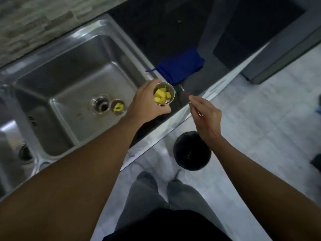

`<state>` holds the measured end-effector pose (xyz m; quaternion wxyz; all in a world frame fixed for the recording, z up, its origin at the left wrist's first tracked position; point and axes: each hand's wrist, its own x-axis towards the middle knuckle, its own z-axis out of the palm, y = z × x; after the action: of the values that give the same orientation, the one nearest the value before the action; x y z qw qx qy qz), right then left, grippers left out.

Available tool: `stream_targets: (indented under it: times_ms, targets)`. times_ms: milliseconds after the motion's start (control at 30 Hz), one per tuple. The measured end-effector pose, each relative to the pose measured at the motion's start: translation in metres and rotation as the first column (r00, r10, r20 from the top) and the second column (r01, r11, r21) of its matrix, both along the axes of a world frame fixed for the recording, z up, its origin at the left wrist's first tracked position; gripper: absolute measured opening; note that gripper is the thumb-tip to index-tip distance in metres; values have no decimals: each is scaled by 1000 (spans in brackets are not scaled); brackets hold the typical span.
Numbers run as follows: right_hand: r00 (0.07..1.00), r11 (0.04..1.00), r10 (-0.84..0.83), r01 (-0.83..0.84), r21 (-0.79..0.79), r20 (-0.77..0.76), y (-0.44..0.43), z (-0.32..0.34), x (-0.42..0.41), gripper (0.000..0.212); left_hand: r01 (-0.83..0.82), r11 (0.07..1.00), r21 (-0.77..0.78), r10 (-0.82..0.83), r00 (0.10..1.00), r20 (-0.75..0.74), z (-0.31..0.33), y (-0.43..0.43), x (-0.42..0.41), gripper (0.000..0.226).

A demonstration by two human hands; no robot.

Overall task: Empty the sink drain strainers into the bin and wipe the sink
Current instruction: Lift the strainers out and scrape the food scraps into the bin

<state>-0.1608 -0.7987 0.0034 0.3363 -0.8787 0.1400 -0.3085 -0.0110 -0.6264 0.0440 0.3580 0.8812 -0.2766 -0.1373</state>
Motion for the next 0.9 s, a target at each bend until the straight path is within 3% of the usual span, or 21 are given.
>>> stream_targets:
  times_ms: [167, 400, 600, 900]
  targets:
    - [974, 966, -220, 226, 127, -59, -40, -16, -64, 18, 148, 988, -47, -149, 989, -22, -11, -56, -51, 82]
    - [912, 907, -378, 399, 137, -159, -61, -42, -124, 14, 278, 960, -37, -280, 951, -134, -63, -92, -104, 81]
    - [851, 840, -470, 512, 177, -234, -55, -75, -149, 13, 400, 915, 61, -374, 894, -247, -122, -108, -123, 88]
    - [804, 773, -511, 585, 246, -305, -33, -139, -171, 18, 487, 862, 137, -443, 857, -262, -220, -119, -121, 77]
